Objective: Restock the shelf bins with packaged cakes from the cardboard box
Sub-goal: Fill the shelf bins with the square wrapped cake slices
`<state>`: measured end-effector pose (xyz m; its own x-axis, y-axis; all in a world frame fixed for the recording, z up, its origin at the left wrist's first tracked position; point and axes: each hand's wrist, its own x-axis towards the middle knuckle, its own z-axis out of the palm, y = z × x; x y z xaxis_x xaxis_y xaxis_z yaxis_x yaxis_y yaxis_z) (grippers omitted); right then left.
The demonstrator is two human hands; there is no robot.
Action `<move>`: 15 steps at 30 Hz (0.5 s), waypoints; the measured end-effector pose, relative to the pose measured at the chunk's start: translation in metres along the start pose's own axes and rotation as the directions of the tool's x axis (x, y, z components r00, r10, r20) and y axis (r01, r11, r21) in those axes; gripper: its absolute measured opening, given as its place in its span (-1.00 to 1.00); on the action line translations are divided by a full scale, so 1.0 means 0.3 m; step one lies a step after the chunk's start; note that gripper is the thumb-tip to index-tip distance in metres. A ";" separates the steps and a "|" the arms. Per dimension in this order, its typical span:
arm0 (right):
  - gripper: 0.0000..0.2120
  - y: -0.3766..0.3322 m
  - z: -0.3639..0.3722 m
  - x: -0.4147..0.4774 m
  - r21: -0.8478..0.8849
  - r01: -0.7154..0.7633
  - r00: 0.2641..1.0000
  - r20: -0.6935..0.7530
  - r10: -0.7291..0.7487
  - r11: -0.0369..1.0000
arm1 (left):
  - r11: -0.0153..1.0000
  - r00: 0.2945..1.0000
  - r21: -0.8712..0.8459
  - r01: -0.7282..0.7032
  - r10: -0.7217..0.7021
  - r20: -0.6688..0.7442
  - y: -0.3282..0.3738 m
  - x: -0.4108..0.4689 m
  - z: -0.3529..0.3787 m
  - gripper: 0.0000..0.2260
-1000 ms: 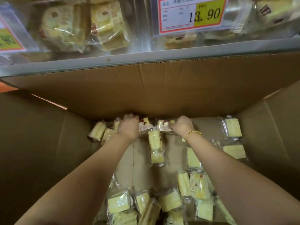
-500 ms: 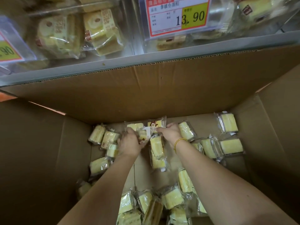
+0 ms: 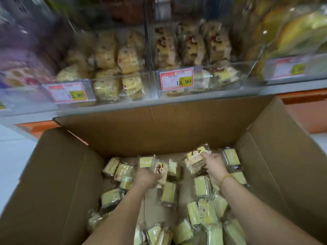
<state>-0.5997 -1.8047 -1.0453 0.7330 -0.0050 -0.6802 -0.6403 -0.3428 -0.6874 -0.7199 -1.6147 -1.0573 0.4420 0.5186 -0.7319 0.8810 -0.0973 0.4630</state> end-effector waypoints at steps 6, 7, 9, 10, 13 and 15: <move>-0.68 -0.122 -0.083 -0.259 0.343 0.034 0.910 0.377 -0.170 0.939 | 0.758 0.979 -0.648 -0.073 0.178 0.097 0.100 -0.272 -0.098 -0.72; -0.68 -0.133 -0.096 -0.304 0.411 0.013 0.893 0.405 -0.195 0.912 | 0.719 0.970 -0.689 -0.093 0.223 0.102 0.121 -0.322 -0.111 -0.65; -0.66 -0.164 -0.134 -0.394 0.557 -0.032 0.858 0.441 -0.263 0.830 | 0.644 0.948 -0.752 -0.141 0.308 0.086 0.158 -0.414 -0.138 -0.61; -0.61 -0.187 -0.160 -0.428 0.631 -0.054 0.842 0.445 -0.304 0.774 | 0.610 0.933 -0.774 -0.168 0.351 0.074 0.179 -0.456 -0.150 -0.67; -0.51 -0.262 -0.242 -0.531 0.754 -0.068 0.775 0.452 -0.441 0.653 | 0.596 0.887 -0.747 -0.293 0.462 0.020 0.244 -0.581 -0.184 -0.73; -0.58 -0.309 -0.278 -0.592 0.774 -0.041 0.735 0.452 -0.506 0.631 | 0.602 0.852 -0.696 -0.391 0.523 -0.026 0.291 -0.648 -0.208 -0.73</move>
<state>-0.6514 -1.8503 -0.8397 0.7587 0.5942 -0.2671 -0.6126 0.5112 -0.6029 -0.7395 -1.6710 -0.8435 0.8330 0.4130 -0.3680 0.2398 0.3299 0.9131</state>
